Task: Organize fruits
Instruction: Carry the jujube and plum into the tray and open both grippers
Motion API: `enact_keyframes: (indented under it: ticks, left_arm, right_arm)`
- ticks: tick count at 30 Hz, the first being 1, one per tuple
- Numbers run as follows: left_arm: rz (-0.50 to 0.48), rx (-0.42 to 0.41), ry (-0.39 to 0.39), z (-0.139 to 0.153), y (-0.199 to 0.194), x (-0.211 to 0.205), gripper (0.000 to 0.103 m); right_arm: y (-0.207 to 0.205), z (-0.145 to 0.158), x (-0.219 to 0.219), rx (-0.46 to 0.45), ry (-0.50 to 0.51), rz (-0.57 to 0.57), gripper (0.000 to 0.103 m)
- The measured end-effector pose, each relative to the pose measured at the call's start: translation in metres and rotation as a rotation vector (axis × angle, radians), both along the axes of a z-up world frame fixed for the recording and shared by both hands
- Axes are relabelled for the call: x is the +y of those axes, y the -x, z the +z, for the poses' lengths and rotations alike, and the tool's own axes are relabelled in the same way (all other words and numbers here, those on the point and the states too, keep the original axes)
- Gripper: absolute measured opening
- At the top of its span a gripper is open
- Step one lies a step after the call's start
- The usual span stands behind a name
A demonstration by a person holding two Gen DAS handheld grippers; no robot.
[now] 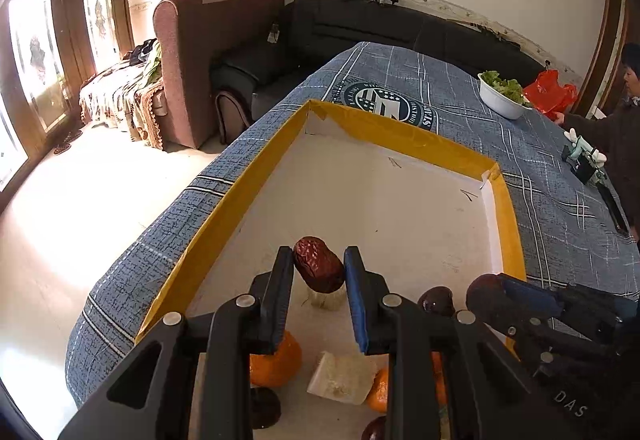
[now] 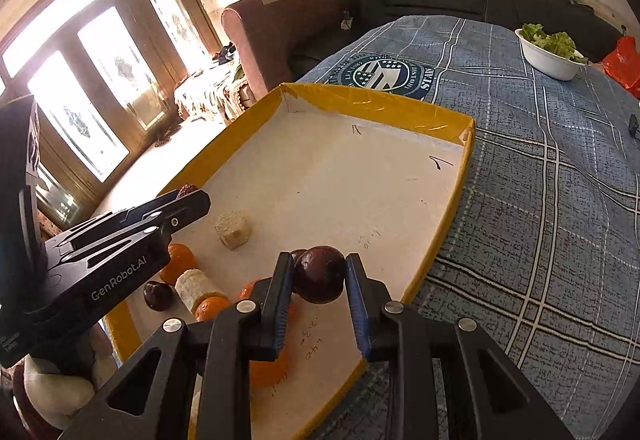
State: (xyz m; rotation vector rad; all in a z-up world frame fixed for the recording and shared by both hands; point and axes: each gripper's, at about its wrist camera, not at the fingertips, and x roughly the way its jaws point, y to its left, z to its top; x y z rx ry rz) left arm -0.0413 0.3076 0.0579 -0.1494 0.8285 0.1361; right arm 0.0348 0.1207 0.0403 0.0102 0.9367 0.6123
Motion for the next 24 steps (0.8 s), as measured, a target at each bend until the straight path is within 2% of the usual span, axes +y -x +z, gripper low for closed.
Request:
enact_keyframes:
  ticks: [11, 15, 24]
  left_arm:
    - [0.011, 0.017, -0.009, -0.002, -0.004, 0.001, 0.026]
    - [0.020, 0.002, -0.018, 0.002, -0.001, 0.000, 0.050]
    - [0.014, -0.022, -0.019, 0.012, 0.012, -0.007, 0.064]
  right_arm:
    - [-0.011, -0.012, 0.005, 0.007, 0.025, -0.007, 0.031]
    - [-0.009, -0.010, 0.006, -0.005, 0.028, 0.004, 0.031]
    - [0.003, 0.003, 0.001, -0.039, 0.021, 0.005, 0.035]
